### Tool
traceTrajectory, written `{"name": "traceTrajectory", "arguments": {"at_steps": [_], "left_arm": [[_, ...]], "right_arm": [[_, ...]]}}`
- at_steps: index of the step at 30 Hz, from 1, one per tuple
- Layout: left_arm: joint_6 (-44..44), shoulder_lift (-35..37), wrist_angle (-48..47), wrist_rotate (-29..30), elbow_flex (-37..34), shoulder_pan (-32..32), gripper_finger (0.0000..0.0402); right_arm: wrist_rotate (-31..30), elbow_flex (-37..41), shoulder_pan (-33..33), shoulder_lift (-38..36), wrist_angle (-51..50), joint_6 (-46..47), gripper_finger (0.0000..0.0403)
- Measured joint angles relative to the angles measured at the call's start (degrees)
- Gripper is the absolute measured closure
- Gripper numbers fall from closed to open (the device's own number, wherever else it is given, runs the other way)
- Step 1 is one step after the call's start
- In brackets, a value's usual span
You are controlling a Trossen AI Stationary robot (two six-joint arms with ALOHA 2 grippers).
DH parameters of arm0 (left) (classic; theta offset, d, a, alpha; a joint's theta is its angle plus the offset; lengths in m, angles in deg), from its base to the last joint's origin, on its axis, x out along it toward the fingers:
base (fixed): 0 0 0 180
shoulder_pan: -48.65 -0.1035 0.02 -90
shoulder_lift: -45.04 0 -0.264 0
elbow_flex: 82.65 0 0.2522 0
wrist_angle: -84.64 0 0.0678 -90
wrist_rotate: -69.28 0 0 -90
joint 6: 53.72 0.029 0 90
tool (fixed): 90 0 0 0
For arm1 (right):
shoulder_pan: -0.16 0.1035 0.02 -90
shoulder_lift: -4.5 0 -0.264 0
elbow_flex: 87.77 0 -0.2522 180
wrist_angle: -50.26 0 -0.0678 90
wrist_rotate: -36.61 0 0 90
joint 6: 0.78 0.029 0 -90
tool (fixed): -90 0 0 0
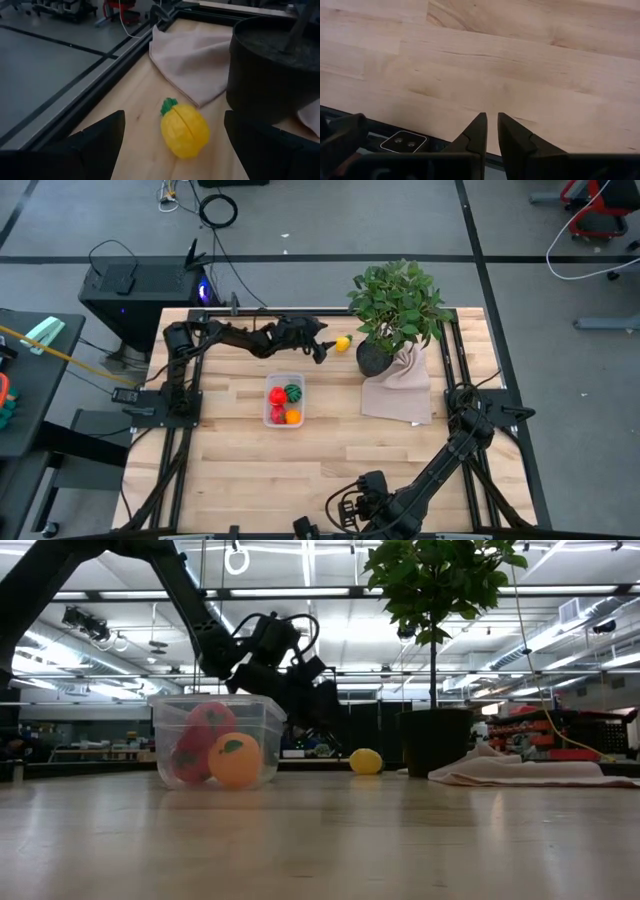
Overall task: Pick and placing Produce into tupperware
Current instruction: Put the yellow pineapple into the transparent bin
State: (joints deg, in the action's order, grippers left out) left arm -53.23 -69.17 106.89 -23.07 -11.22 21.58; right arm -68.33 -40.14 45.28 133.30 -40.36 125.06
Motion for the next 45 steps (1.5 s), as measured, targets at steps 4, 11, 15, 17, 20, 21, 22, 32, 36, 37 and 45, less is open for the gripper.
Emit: {"name": "traceTrajectory", "arguments": {"at_steps": [4, 11, 15, 17, 20, 21, 22, 32, 36, 37, 45], "left_arm": [[-0.03, -0.1, 0.25, -0.03, 0.14, 0.0, 0.0054], [-1.89, -0.13, 8.55, -0.87, 0.12, -0.11, 0.0056], [-2.85, -1.86, 10.06, -0.2, 0.5, -0.12, 0.0066], [-3.12, -4.07, 9.16, -0.34, 1.15, -0.13, 0.0071], [-5.92, -5.95, 9.12, -0.52, 2.5, -0.11, 0.0074], [-6.47, -5.94, 9.14, -0.52, 2.62, -0.13, 0.0074], [-6.75, -5.9, 9.22, -0.48, 2.93, -0.13, 0.0073], [-3.46, -7.38, -11.62, 0.38, 13.26, 0.35, 0.0072], [-4.97, -9.73, -15.07, -0.07, 18.72, 0.33, 0.0072], [-5.52, -10.2, -16.37, -0.04, 20.0, 0.33, 0.0072], [-2.52, -11.37, -25.17, -1.15, 23.26, 0.33, 0.0072]], "right_arm": [[0.0, 0.0, 0.0, 0.0, 0.01, 0.0, 0.0353], [-0.41, 0.0, 0.0, 0.0, 0.0, 0.0, 0.0353], [-2.33, 0.0, 0.0, 0.0, -0.04, 0.02, 0.0353], [-2.6, 0.0, 0.0, 0.0, -0.05, 0.0, 0.0353], [-2.6, -0.01, 0.0, 0.0, -0.24, 0.0, 0.0353], [-2.6, -0.02, 0.0, 0.0, -0.2, 0.0, 0.0353], [-2.6, -0.02, 0.0, 0.0, -0.22, 0.0, 0.0353], [-2.81, -0.02, 0.0, 0.0, -0.2, 0.0, 0.0353], [-2.84, -0.02, 0.0, 0.0, -0.16, 0.0, 0.0353], [-2.84, -0.02, 0.0, 0.0, 0.06, 0.01, 0.0353], [-2.83, -0.02, 0.0, 0.0, 0.26, 0.0, 0.0353]]}}
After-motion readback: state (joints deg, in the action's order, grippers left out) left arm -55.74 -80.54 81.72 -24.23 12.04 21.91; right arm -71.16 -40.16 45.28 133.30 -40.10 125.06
